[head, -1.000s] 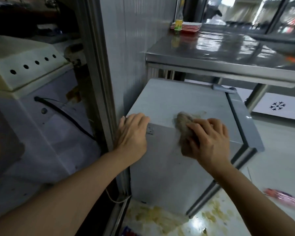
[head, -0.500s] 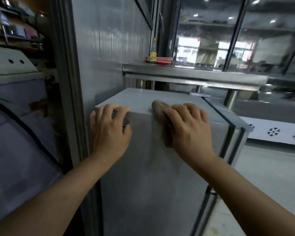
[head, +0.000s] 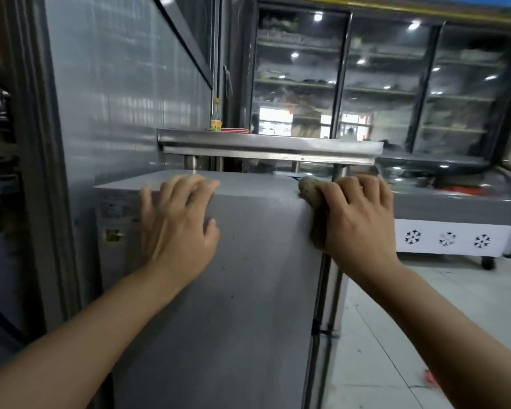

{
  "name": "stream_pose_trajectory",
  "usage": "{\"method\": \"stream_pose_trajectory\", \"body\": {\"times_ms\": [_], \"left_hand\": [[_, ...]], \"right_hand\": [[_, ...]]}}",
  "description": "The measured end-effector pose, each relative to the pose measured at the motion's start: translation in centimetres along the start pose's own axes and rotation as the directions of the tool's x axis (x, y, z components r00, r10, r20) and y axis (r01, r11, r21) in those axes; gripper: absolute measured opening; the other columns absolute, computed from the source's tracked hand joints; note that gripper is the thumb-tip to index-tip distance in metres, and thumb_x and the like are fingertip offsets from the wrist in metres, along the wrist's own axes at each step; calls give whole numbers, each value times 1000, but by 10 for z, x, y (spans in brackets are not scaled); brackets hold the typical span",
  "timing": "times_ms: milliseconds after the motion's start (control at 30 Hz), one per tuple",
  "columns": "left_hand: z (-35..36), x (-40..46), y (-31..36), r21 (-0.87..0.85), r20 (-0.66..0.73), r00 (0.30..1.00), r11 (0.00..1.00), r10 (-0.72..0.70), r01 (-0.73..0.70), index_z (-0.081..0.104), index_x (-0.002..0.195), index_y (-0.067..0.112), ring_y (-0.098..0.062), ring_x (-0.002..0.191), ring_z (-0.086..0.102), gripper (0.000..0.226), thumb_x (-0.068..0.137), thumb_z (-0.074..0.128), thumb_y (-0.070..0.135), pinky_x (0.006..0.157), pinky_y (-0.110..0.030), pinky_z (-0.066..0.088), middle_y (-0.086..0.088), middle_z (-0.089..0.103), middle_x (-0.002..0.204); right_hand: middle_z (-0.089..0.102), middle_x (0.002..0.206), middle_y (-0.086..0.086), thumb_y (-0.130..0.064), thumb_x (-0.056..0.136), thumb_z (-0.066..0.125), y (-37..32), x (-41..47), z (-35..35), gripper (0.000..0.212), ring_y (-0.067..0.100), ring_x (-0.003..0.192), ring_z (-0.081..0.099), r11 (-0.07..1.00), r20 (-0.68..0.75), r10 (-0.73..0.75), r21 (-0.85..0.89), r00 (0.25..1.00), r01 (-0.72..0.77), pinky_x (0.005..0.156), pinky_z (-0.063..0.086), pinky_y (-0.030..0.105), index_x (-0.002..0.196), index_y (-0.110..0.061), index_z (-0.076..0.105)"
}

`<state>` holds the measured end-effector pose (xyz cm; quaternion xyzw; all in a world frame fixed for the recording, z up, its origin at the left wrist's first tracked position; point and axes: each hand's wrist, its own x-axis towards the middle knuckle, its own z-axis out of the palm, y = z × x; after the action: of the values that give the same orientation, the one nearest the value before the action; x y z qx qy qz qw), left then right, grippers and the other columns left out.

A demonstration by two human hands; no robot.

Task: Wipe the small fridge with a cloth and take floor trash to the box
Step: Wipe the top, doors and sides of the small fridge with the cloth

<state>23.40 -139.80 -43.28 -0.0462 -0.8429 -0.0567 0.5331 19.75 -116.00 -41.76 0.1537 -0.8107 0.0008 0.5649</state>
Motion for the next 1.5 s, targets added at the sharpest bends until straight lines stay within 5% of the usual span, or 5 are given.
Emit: {"method": "stream_pose_trajectory", "body": {"times_ms": [267,533,833,1067,1500], "left_hand": [[16,-5,16,-28,-14,998,998,58,-58,58,122,14,-31,103,52,51,72,71,17,97,-59,32,-10,56,114],[23,-28,-3,14,39,985,986,168,-169,42,139,15,-29,137,31,83,64,74,4,102,-65,19,-10,34,149],[33,-68,-38,112,49,997,991,63,-68,33,143,24,-37,135,22,89,65,76,15,97,-67,24,-11,14,156],[28,-68,-34,78,68,996,995,56,-61,32,143,24,-36,135,20,87,68,74,12,99,-68,22,-12,14,156],[22,-90,-66,112,125,991,992,48,-62,31,143,19,-35,134,23,90,66,78,19,99,-67,25,-9,14,156]], "right_hand": [[47,137,24,0,93,40,-13,-56,38,40,39,134,34,990,-254,-2,136,967,38,110,32,49,132,6,48],[35,138,18,-7,97,23,-18,-135,54,40,37,131,33,988,-69,-122,85,990,127,110,25,47,133,-3,38],[46,137,23,-1,96,41,-35,-57,58,34,38,136,28,928,-300,189,365,935,-70,111,27,54,129,4,50],[33,148,10,-14,98,32,-41,-130,73,41,36,140,22,920,-78,-221,313,972,235,111,27,55,138,-9,37],[33,149,9,-14,93,48,-101,-94,77,47,35,142,20,852,-148,-332,377,932,364,113,23,53,140,-11,41]]}}
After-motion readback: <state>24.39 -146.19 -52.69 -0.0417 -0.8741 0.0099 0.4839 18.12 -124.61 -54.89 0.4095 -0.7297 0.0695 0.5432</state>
